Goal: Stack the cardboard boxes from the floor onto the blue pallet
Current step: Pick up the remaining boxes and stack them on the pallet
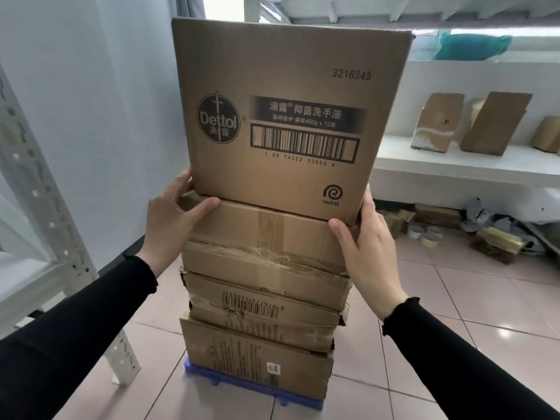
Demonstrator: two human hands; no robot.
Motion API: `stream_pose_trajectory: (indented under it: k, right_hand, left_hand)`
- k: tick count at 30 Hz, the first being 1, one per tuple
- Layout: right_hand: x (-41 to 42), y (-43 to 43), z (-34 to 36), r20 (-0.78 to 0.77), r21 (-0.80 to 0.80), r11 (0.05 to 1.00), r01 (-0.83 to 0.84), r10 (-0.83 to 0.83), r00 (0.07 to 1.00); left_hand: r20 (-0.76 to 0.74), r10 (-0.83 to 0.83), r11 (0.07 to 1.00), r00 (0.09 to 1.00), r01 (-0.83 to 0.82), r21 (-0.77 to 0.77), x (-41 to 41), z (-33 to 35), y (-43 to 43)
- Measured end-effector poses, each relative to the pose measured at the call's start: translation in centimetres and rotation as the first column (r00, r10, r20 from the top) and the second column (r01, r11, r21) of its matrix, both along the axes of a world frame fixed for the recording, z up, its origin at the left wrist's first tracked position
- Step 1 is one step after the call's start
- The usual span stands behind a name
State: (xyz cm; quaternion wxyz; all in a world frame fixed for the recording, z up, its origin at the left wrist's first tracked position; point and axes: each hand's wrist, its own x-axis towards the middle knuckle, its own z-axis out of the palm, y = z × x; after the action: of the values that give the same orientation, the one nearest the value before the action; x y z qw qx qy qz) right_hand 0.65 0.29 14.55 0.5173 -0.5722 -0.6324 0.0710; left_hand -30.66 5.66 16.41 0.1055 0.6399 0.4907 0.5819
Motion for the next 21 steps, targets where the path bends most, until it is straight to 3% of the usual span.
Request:
stream_pose_trajectory:
  k: [6, 14, 17, 21]
  right_hand:
    - [0.0, 0.1, -0.2, -0.002, 0.031, 0.999, 0.008, -0.008, 1.000]
    - [0.5, 0.2, -0.4, 0.046, 0.057, 0.998, -0.008, 0.005, 0.999]
    - [1.1, 0.0, -1.7, -0.072, 0.084, 0.996, -0.042, 0.048, 0.996]
    - [1.5, -1.2, -5.5, -0.354, 0.007, 0.992, -0.129, 0.123, 0.927]
  left_hand:
    - [0.069, 0.040, 0.998, 0.997, -0.043, 0.040, 0.2, -0.7, 0.5]
    - [0.034, 0.083, 0.994, 0.996, -0.085, 0.071, -0.5, -1.8, 1.5]
    - [0.085, 0.045, 0.995, 0.995, -0.052, 0.080, -0.7, -3.3, 0.9]
    - [0.165, 0.058, 0.994, 0.985, -0.041, -0.104, -1.8, -8.0, 0.3]
